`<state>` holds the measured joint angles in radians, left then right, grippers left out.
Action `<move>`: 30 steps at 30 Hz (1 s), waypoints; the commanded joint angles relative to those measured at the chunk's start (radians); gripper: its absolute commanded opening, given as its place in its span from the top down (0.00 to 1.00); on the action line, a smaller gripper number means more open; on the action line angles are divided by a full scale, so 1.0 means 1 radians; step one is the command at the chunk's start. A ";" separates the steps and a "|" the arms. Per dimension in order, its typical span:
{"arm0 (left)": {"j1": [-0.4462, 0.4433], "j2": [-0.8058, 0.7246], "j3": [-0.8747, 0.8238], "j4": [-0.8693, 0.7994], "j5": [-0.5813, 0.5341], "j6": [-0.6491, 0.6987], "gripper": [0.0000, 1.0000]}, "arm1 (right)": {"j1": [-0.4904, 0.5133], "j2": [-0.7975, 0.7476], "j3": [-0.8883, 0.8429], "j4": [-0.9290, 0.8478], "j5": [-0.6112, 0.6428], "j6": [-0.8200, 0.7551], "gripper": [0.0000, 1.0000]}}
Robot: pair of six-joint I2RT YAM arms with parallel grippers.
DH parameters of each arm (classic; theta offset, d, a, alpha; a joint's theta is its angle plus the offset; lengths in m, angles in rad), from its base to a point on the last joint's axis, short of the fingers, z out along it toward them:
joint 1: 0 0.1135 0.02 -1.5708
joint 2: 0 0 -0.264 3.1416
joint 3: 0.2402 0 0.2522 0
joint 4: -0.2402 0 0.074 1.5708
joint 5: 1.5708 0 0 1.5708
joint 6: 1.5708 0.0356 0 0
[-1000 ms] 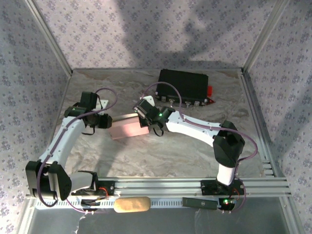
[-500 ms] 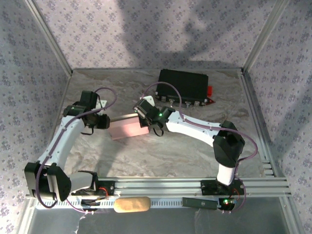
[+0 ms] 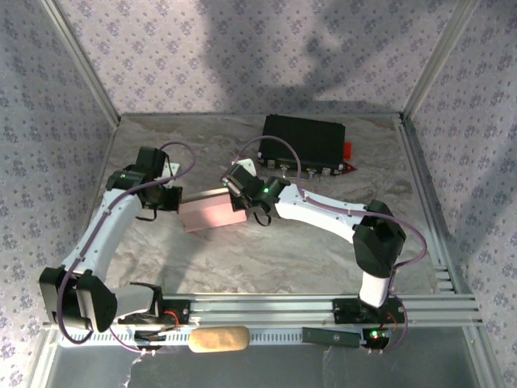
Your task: Fold the paper box
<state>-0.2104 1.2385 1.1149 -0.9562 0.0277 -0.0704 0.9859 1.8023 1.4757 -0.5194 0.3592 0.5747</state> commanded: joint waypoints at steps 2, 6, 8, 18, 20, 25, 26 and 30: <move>-0.011 0.005 0.061 -0.054 0.014 -0.040 0.96 | 0.007 0.056 0.010 -0.073 -0.037 -0.009 1.00; -0.018 0.024 0.077 -0.089 0.039 -0.074 0.97 | 0.007 0.057 0.011 -0.074 -0.034 -0.006 1.00; -0.020 0.034 0.079 -0.101 0.054 -0.089 0.97 | 0.007 0.059 0.012 -0.077 -0.028 0.001 1.00; -0.027 0.029 0.032 -0.051 0.165 -0.220 1.00 | 0.026 0.074 0.026 -0.077 -0.001 0.033 1.00; -0.027 0.018 0.020 -0.044 0.167 -0.245 1.00 | 0.027 0.075 0.025 -0.076 0.003 0.040 1.00; -0.027 0.011 0.007 -0.038 0.192 -0.280 1.00 | 0.026 0.080 0.027 -0.096 0.013 0.046 1.00; -0.027 0.010 0.006 -0.038 0.195 -0.286 1.00 | 0.026 0.081 0.028 -0.102 0.015 0.063 1.00; -0.025 0.012 0.021 -0.029 0.216 -0.302 1.00 | 0.028 0.086 0.028 -0.095 0.018 0.078 1.00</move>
<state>-0.2180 1.2499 1.1347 -1.0172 0.1150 -0.3447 0.9916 1.8336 1.5085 -0.5434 0.4267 0.6170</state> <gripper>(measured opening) 0.048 0.061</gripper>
